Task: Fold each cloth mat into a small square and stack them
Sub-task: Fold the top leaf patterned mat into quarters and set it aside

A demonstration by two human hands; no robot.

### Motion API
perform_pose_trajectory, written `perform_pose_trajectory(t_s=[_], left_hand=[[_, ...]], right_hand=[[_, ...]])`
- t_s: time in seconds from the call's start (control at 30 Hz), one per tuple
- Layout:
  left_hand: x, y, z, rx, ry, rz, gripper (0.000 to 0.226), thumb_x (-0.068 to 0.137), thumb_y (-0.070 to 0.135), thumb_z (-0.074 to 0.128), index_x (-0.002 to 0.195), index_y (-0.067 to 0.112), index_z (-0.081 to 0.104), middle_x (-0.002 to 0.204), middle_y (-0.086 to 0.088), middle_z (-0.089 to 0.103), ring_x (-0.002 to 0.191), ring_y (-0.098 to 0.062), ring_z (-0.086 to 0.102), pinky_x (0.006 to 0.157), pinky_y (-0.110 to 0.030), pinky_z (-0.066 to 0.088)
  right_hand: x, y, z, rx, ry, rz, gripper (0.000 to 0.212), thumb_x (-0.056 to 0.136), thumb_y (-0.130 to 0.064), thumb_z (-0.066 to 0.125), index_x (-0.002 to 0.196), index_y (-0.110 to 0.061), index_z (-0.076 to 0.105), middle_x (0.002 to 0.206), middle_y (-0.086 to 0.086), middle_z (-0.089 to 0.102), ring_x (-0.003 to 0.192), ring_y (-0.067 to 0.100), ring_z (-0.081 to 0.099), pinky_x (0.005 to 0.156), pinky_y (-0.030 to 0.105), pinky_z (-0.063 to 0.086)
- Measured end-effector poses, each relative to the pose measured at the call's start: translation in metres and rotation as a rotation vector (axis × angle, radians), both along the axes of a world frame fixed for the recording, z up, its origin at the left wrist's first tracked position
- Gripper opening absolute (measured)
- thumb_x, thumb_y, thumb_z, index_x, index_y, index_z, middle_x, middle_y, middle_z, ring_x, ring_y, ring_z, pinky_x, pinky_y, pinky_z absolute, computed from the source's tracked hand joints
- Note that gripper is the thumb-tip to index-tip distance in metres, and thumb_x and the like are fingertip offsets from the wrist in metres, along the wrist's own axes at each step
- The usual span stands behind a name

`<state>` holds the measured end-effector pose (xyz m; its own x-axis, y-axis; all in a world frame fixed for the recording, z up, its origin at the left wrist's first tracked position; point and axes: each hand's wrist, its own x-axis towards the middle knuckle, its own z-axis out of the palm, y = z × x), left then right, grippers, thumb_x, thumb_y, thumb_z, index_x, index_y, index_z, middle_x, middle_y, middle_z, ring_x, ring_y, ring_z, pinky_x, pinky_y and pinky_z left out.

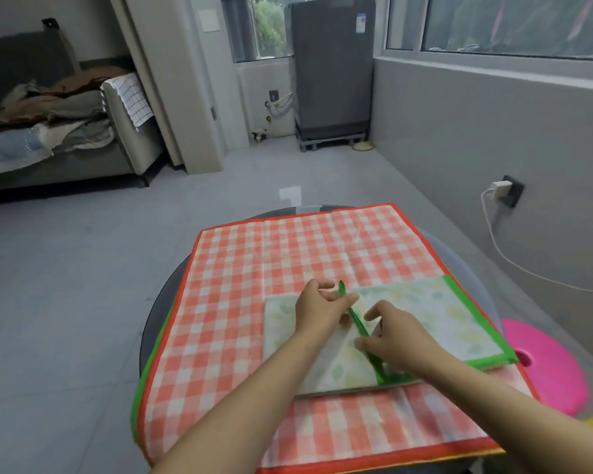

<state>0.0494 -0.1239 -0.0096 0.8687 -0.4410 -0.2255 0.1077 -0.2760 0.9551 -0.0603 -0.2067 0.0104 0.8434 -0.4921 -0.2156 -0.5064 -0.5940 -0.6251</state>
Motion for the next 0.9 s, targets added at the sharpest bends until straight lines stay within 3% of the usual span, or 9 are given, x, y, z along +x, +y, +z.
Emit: perform_pose_trajectory(t_s=[0.07, 0.13, 0.2, 0.33, 0.5, 0.63, 0.77, 0.83, 0.9], left_hand=[[0.001, 0.003, 0.002, 0.043, -0.085, -0.057, 0.032, 0.082, 0.034, 0.070, 0.108, 0.019, 0.057, 0.098, 0.001, 0.062, 0.082, -0.015, 0.066, 0.071, -0.022, 0.050], [0.008, 0.007, 0.000, 0.160, -0.316, -0.107, 0.020, 0.087, 0.031, 0.063, 0.103, 0.019, 0.065, 0.105, 0.005, 0.060, 0.098, -0.013, 0.059, 0.084, -0.022, 0.046], [0.016, 0.015, -0.004, 0.320, -0.516, -0.169, 0.017, 0.089, 0.032, 0.059, 0.100, 0.024, 0.069, 0.117, 0.009, 0.055, 0.115, -0.011, 0.045, 0.101, -0.029, 0.031], [0.023, 0.031, -0.008, 0.454, -0.643, -0.324, 0.021, 0.089, 0.041, 0.056, 0.107, 0.035, 0.063, 0.125, 0.014, 0.051, 0.125, -0.010, 0.035, 0.097, -0.026, 0.011], [0.020, 0.045, -0.003, 0.537, -0.654, -0.286, 0.031, 0.081, 0.048, 0.063, 0.110, 0.035, 0.060, 0.115, 0.010, 0.048, 0.118, -0.011, 0.039, 0.093, -0.026, 0.016], [0.007, 0.058, -0.002, 0.581, -0.626, -0.262, 0.039, 0.074, 0.056, 0.066, 0.105, 0.034, 0.057, 0.109, 0.009, 0.049, 0.106, -0.010, 0.050, 0.098, -0.032, 0.026], [-0.003, 0.064, -0.003, 0.644, -0.686, -0.277, 0.043, 0.075, 0.062, 0.061, 0.103, 0.032, 0.053, 0.101, 0.011, 0.046, 0.101, -0.010, 0.048, 0.089, -0.029, 0.026], [-0.005, 0.062, -0.005, 0.656, -0.753, -0.275, 0.043, 0.080, 0.060, 0.057, 0.109, 0.030, 0.050, 0.108, 0.008, 0.041, 0.109, -0.013, 0.041, 0.092, -0.027, 0.025], [-0.007, 0.059, -0.008, 0.632, -0.818, -0.335, 0.044, 0.089, 0.052, 0.050, 0.124, 0.026, 0.046, 0.131, 0.004, 0.033, 0.127, -0.016, 0.030, 0.104, -0.030, 0.020]], right_hand=[[0.001, 0.003, -0.004, -0.032, 0.007, 0.009, 0.048, 0.082, -0.031, 0.068, 0.118, -0.013, 0.042, 0.083, 0.001, 0.062, 0.067, 0.014, 0.058, 0.053, 0.022, 0.040], [0.001, 0.003, -0.007, -0.054, -0.003, 0.007, 0.049, 0.083, -0.031, 0.067, 0.119, -0.012, 0.040, 0.082, 0.001, 0.060, 0.064, 0.012, 0.055, 0.050, 0.021, 0.037], [0.001, 0.003, -0.006, -0.056, -0.004, 0.005, 0.049, 0.084, -0.032, 0.067, 0.119, -0.011, 0.039, 0.086, 0.000, 0.059, 0.064, 0.009, 0.053, 0.049, 0.020, 0.035], [0.002, 0.005, -0.004, -0.127, 0.033, 0.021, 0.044, 0.087, -0.033, 0.063, 0.118, -0.012, 0.039, 0.096, 0.003, 0.059, 0.073, 0.015, 0.054, 0.055, 0.023, 0.039], [0.009, -0.009, -0.008, -0.339, 0.066, 0.015, 0.033, 0.088, -0.035, 0.059, 0.115, -0.020, 0.046, 0.100, -0.002, 0.062, 0.091, 0.019, 0.057, 0.072, 0.030, 0.045], [0.019, -0.027, -0.016, -0.452, -0.088, 0.055, 0.021, 0.088, -0.032, 0.060, 0.108, -0.026, 0.058, 0.095, -0.008, 0.062, 0.098, 0.017, 0.047, 0.077, 0.028, 0.029], [0.025, -0.036, -0.023, -0.437, -0.202, 0.116, 0.017, 0.090, -0.030, 0.057, 0.106, -0.030, 0.063, 0.092, -0.011, 0.055, 0.101, 0.015, 0.044, 0.081, 0.026, 0.020], [0.024, -0.037, -0.025, -0.503, -0.210, 0.134, 0.022, 0.091, -0.032, 0.055, 0.111, -0.031, 0.064, 0.102, -0.008, 0.059, 0.106, 0.016, 0.044, 0.084, 0.026, 0.020], [0.020, -0.034, -0.027, -0.614, -0.212, 0.168, 0.029, 0.094, -0.033, 0.050, 0.120, -0.030, 0.061, 0.113, -0.007, 0.060, 0.112, 0.018, 0.044, 0.091, 0.029, 0.023]])
